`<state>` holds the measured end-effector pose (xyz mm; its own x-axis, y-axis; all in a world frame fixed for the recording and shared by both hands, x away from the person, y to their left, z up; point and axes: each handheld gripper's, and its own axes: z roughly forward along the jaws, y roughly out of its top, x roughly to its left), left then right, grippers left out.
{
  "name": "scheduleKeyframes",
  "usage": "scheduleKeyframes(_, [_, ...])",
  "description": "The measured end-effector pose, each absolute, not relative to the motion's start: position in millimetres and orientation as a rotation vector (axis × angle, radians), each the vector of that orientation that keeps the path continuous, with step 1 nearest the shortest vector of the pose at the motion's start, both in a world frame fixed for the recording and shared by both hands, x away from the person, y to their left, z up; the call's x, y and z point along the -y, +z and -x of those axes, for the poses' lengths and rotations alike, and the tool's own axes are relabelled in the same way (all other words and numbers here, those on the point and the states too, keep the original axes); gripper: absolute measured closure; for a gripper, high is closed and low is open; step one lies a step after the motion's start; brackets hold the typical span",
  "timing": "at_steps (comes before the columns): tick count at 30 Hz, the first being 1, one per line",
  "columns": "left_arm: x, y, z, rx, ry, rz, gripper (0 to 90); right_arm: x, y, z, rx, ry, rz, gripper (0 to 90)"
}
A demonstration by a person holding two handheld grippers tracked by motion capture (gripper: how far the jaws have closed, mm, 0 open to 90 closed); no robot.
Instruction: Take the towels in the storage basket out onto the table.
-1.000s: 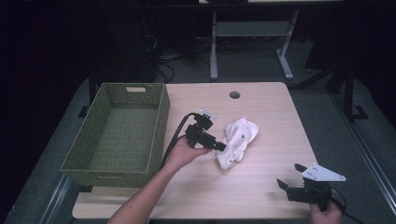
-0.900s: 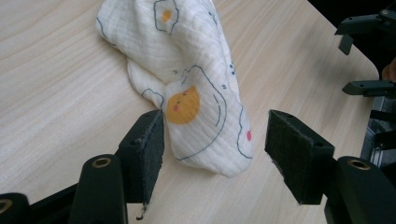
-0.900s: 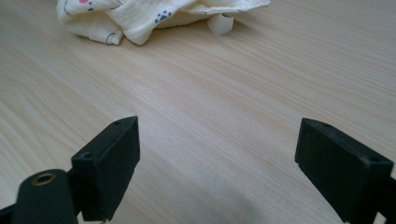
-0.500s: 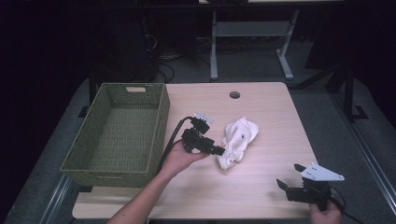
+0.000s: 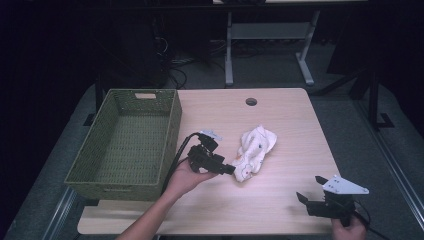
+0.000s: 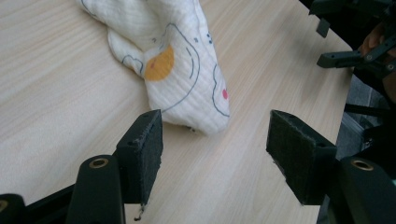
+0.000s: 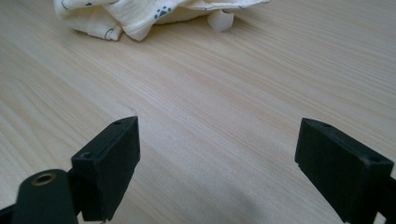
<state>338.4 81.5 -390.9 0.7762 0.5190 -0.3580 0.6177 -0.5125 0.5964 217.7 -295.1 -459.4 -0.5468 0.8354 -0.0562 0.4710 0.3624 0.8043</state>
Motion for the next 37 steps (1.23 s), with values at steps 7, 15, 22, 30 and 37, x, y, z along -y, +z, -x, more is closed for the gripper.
scheduleKeyframes(7, [-88.1,-398.7,-326.8,-0.834,-0.159,-2.232,34.9,294.3,-459.6,-217.5,-2.169,1.051,-1.127,13.6])
scheduleKeyframes(15, [-93.2,-407.8,-311.7,-0.819,-0.149,-2.229,34.2,293.3,-460.0,-217.5,-2.168,1.053,-1.128,13.6])
scheduleKeyframes(22, [-98.7,-415.5,-299.8,-0.807,-0.14,-2.223,33.2,292.3,-460.6,-217.1,-2.167,1.053,-1.134,13.6])
scheduleKeyframes(30, [-104.6,-424.6,-289.3,-0.8,-0.11,-2.223,32.0,290.5,-462.0,-217.6,-2.174,1.044,-1.133,13.6])
scheduleKeyframes(37, [-106.7,-428.8,-281.0,-0.794,-0.096,-2.213,31.4,288.9,-462.5,-218.7,-2.184,1.046,-1.115,13.6])
